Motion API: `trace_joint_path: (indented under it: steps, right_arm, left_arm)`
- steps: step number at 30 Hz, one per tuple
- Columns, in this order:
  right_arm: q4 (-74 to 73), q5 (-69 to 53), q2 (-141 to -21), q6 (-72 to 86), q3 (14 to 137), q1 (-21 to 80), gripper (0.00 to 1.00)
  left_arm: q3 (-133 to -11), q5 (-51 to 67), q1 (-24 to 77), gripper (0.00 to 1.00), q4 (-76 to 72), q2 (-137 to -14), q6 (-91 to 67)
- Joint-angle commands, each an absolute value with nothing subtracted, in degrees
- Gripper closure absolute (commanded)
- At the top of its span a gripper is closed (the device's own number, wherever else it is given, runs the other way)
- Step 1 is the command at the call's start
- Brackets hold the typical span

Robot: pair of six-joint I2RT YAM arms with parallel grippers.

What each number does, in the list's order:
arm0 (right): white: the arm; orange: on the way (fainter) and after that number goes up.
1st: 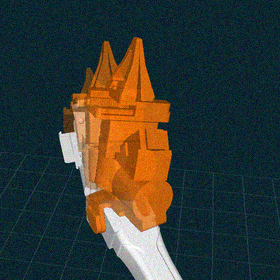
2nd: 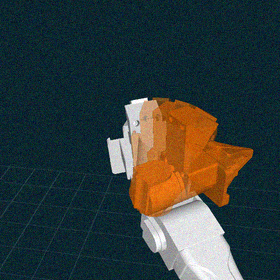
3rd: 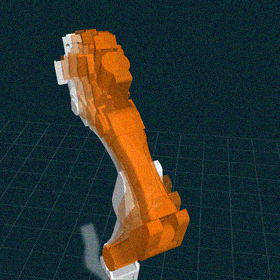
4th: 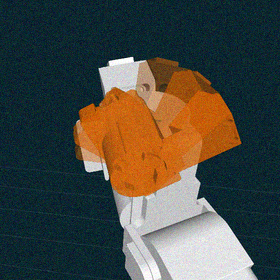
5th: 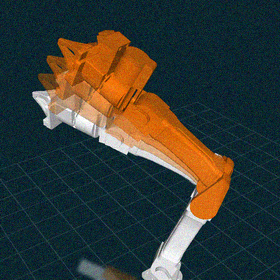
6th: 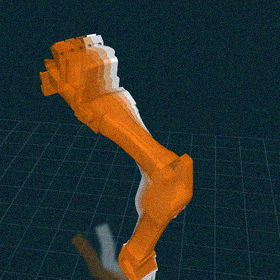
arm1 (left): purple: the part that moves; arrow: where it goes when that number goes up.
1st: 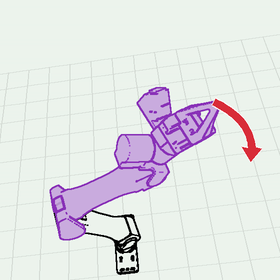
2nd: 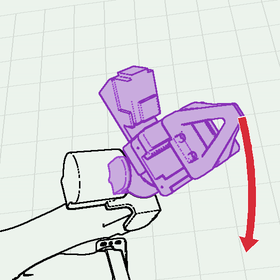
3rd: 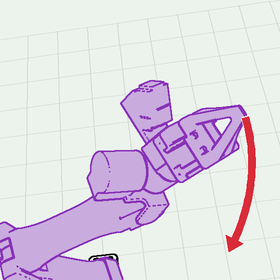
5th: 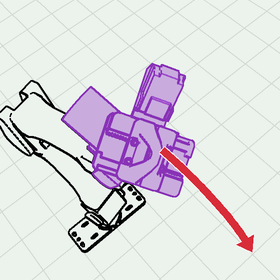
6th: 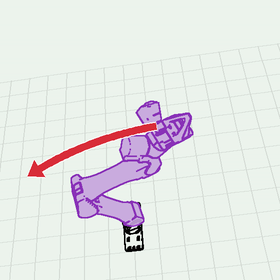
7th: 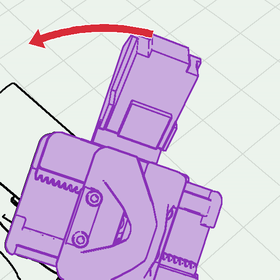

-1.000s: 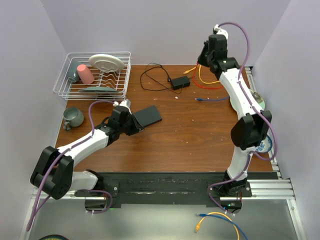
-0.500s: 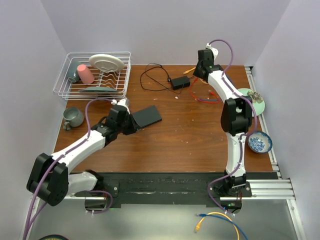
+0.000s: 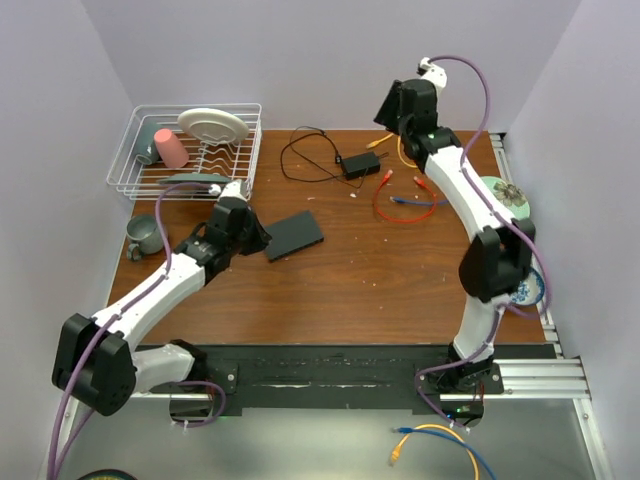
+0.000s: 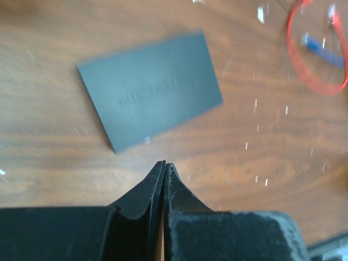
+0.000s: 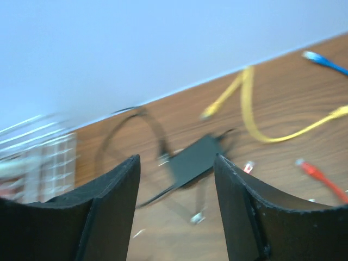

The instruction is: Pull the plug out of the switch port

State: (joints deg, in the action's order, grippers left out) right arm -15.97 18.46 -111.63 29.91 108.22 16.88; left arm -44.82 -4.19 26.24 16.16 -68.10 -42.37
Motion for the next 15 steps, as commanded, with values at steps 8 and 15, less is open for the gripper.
trace_joint_path:
  steps: [8, 15]
  right_arm:
    - [-4.04, 1.51, -95.70, 30.59, 79.46, 30.49, 0.56]
    - [-6.59, -2.38, -105.90, 28.91, 82.18, 32.70, 0.69]
  left_arm:
    - [-51.34, -9.04, 20.48, 0.98, 19.51, -77.08, -44.46]
    - [-45.09, -14.75, 18.28, 0.97, 18.54, -77.96, -52.90]
